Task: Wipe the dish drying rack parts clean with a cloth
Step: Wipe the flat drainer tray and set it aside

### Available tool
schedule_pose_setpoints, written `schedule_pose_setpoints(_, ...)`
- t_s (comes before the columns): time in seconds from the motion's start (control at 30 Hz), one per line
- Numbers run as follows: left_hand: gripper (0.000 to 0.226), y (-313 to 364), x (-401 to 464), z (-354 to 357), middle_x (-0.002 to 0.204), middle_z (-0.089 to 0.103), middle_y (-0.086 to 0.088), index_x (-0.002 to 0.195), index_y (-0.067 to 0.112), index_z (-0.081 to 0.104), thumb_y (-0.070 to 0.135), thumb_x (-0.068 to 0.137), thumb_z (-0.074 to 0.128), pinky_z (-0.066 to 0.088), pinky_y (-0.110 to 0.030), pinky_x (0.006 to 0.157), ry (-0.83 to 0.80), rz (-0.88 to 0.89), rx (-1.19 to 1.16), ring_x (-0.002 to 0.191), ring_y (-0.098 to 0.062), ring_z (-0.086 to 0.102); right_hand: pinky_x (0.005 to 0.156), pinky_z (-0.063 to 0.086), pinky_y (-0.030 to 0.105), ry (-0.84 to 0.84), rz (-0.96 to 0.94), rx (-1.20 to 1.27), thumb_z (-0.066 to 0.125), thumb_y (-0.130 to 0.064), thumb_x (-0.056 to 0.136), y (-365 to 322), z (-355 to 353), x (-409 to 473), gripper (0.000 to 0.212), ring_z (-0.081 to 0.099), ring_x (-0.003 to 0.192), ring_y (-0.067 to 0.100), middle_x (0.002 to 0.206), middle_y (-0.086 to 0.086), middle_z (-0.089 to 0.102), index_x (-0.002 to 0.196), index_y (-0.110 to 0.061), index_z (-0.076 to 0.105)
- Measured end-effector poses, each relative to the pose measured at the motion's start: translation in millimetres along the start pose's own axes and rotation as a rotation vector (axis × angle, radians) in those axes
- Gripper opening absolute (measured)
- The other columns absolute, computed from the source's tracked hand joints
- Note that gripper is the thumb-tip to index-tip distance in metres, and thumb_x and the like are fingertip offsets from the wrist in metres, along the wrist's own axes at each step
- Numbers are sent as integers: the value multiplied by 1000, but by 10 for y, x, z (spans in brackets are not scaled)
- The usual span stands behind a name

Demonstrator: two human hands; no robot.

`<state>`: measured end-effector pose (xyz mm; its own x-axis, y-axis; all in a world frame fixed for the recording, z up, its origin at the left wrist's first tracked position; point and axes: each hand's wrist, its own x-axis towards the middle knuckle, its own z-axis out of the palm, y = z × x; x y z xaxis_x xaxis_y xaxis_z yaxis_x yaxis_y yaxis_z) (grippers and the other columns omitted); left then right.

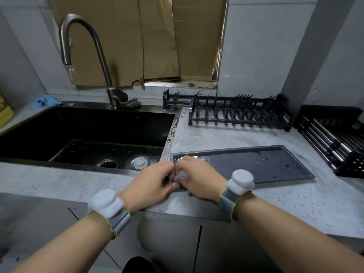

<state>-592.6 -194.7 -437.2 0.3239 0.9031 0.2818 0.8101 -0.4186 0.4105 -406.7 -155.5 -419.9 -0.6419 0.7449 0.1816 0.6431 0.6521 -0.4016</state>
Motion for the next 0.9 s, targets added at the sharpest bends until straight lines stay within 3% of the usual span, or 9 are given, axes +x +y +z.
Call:
schedule_pose_setpoints(0.13, 31, -4, -5, 8, 82, 51, 11, 80, 25, 46, 35, 83, 76, 45, -33, 72, 4, -3, -5, 77, -12, 51, 85, 38, 28, -41, 28, -91, 55, -24, 96, 238, -40, 77, 17, 53, 108, 23, 110, 2, 56, 105, -18, 68)
schedule_pose_setpoints(0.3, 31, 14, -11, -17, 86, 53, 11, 82, 25, 47, 35, 84, 75, 47, -35, 75, -12, -11, -11, 79, -12, 52, 86, 45, 36, 12, 221, -164, 53, -22, 97, 523, -265, 150, 23, 58, 103, 30, 108, 5, 57, 109, -20, 72)
schedule_pose_setpoints(0.4, 29, 25, -15, 0, 88, 51, 11, 83, 24, 47, 31, 85, 75, 43, -32, 74, -8, -9, -15, 81, -11, 48, 87, 47, 35, 81, 121, -8, 57, -27, 96, 235, -141, 193, 22, 58, 96, 23, 104, 1, 57, 110, -20, 73)
schedule_pose_setpoints(0.5, 32, 37, -29, 13, 88, 51, 12, 81, 28, 43, 28, 85, 75, 39, -28, 74, -4, -7, -14, 82, -8, 45, 82, 44, 35, 36, 35, -13, 54, -28, 99, 100, 69, 171, 21, 56, 98, 24, 103, 2, 54, 104, -20, 72)
schedule_pose_setpoints(0.67, 29, 57, -40, -6, 91, 53, 11, 82, 25, 46, 34, 86, 73, 43, -29, 76, -6, -30, -1, 83, -10, 50, 79, 44, 33, 18, 175, -161, 51, -35, 101, 498, -145, 263, 26, 57, 97, 28, 101, 4, 55, 102, -21, 73)
schedule_pose_setpoints(0.73, 25, 55, -74, 1, 92, 53, 12, 85, 24, 49, 37, 88, 70, 43, -29, 76, 10, 0, 27, 84, -10, 50, 80, 43, 31, 71, 211, -115, 54, -42, 98, 537, -255, 274, 28, 59, 95, 26, 101, 3, 59, 104, -23, 74)
schedule_pose_setpoints(0.83, 22, 45, -128, 21, 95, 57, 11, 88, 22, 58, 43, 91, 62, 46, -27, 80, 56, 102, 96, 90, -10, 54, 85, 46, 31, 134, 105, 63, 61, -38, 95, 364, -311, 273, 23, 59, 94, 18, 101, -3, 58, 108, -24, 74)
schedule_pose_setpoints(0.9, 23, 28, -167, 44, 94, 60, 8, 87, 20, 62, 43, 91, 60, 47, -27, 79, 50, 158, 124, 89, -13, 57, 88, 46, 31, 28, -21, 86, 62, -30, 95, 222, -211, 243, 19, 57, 94, 15, 104, -2, 57, 105, -22, 75)
